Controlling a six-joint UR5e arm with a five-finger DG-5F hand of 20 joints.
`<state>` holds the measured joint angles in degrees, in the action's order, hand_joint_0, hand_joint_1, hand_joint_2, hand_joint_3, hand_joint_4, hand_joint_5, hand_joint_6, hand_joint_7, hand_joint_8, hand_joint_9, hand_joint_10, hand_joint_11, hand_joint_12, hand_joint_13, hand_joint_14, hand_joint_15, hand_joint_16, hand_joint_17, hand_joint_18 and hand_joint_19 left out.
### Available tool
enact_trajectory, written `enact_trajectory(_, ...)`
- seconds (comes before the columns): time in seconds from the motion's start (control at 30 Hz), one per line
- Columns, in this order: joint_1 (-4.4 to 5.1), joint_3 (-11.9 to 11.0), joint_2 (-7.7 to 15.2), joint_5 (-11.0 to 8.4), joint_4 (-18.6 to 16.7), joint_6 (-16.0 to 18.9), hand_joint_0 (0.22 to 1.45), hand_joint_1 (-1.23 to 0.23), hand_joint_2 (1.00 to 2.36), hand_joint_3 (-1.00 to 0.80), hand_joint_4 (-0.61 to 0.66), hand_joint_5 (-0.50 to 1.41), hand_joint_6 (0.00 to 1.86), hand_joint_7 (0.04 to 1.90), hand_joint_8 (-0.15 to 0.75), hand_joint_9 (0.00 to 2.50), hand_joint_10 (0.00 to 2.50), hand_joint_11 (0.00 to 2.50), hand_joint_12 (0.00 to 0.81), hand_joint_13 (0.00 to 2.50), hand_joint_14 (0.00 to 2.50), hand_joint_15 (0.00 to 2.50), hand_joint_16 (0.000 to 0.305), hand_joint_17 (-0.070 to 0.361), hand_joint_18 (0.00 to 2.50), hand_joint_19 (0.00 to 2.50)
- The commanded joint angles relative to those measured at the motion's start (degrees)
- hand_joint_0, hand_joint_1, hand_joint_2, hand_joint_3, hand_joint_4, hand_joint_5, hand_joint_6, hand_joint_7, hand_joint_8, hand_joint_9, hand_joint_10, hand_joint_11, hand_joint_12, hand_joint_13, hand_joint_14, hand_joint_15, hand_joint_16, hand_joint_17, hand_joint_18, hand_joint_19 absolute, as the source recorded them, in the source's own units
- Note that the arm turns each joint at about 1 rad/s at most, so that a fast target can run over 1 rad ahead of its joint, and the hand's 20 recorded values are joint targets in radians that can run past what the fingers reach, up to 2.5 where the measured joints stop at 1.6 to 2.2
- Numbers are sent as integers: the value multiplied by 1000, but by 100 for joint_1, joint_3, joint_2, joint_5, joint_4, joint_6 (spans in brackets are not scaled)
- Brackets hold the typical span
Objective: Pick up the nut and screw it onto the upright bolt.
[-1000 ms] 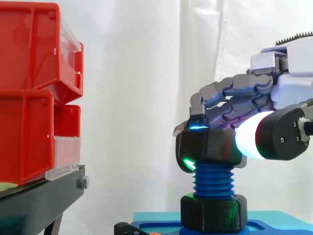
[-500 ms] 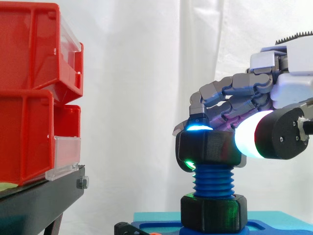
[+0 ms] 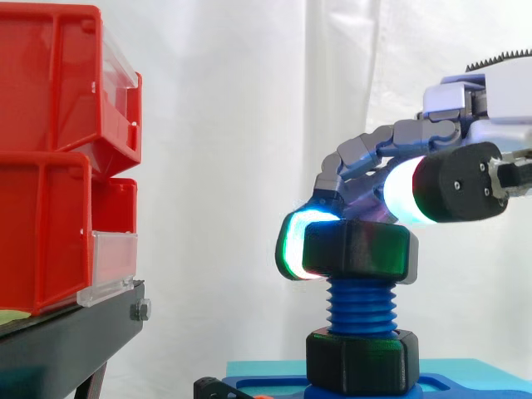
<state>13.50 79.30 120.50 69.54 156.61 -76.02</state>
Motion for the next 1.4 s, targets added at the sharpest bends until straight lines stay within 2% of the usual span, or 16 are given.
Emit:
enact_trajectory(0.0,-23,-72,0,60,27,0,391,-362,1000,-500,257,-230,502,776,328,384,0,0,444,405,0,0,62,140,336,0)
enact_trajectory(0.23,-41,-152,0,121,71,0,395,-322,1000,-500,240,-232,502,742,320,359,0,0,442,353,0,0,62,139,273,0)
enact_trajectory(0.37,-41,-292,0,148,185,-9,410,-300,1000,-500,248,-221,502,787,314,354,0,0,435,343,0,0,60,136,249,0)
enact_trajectory(0.57,30,-406,0,104,317,-18,427,-289,1000,-500,284,-198,503,875,312,359,0,0,426,327,0,0,59,132,225,0)
enact_trajectory(0.9,161,-406,0,51,317,0,463,-305,1000,-500,294,-175,503,925,304,381,0,0,410,334,0,0,55,123,214,0)
enact_trajectory(1.37,188,-406,9,34,370,0,481,-324,1000,-500,309,-155,504,987,305,425,0,0,395,356,0,0,52,117,237,0)
